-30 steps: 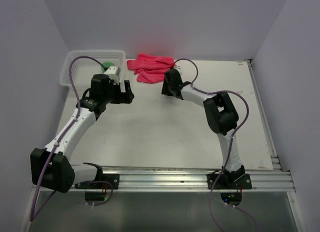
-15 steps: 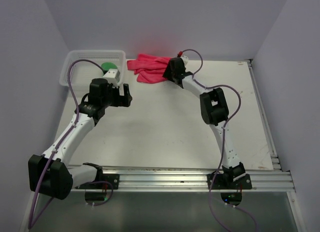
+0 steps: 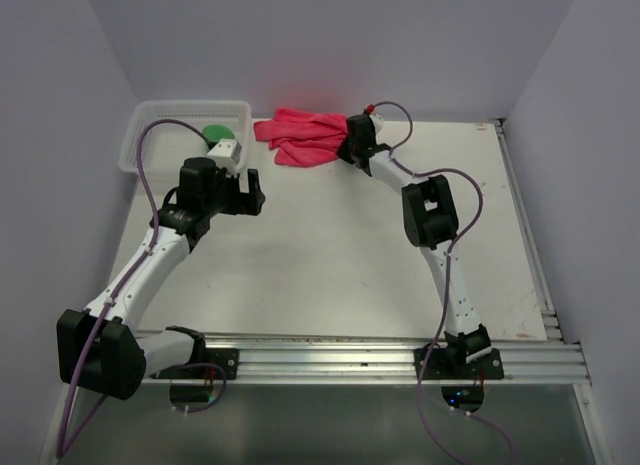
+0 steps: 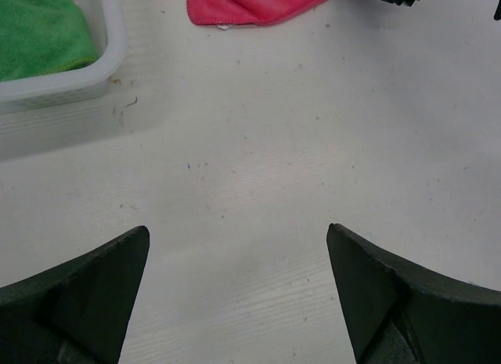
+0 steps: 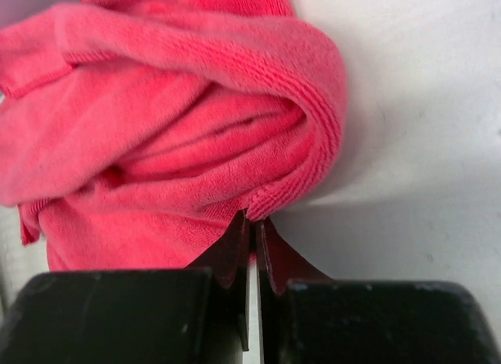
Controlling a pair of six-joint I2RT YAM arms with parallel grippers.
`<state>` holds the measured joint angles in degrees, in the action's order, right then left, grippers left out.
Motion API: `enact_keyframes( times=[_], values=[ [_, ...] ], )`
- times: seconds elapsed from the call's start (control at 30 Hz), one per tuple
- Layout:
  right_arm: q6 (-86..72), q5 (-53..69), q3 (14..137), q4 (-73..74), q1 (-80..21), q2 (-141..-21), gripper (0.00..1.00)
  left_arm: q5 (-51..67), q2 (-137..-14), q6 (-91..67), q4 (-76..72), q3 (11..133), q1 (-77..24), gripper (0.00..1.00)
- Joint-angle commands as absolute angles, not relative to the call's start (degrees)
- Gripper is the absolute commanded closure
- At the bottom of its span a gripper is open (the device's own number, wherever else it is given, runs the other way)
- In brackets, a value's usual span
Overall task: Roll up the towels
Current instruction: Move the towel to the center of the board
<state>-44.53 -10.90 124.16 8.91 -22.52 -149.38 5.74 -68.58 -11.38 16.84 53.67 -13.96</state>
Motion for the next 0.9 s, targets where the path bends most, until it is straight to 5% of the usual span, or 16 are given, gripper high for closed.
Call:
enact_keyframes(
  times=[0.0,0.43,0.63,0.77,0.8,0.87],
  values=[
    [-42.8,-3.4,117.7,16.8,-22.6,-143.6,1.00,7.3,-68.2,-10.8,14.8,53.5,-14.2,0.00],
    [-38.2,8.0,65.0,18.1,-23.3,-99.5,1.00,12.1,-70.3,-11.4,16.2,53.2,-14.2,0.00],
    [-41.9,3.6,46.1,15.7,-33.5,-83.7,1.00,14.0,-70.9,-13.4,15.2,51.4,-15.2,0.00],
    [-47.1,4.7,39.6,11.7,-40.1,-78.2,0.82,14.9,-71.1,-18.3,14.3,48.8,-18.3,0.00],
    [-48.1,5.1,39.2,11.7,-40.3,-77.4,0.70,15.1,-71.1,-19.4,14.2,48.0,-18.5,0.00],
    [-47.2,4.6,39.8,14.5,-40.4,-75.8,0.66,15.5,-70.6,-23.1,12.9,44.6,-19.7,0.01]
  ],
)
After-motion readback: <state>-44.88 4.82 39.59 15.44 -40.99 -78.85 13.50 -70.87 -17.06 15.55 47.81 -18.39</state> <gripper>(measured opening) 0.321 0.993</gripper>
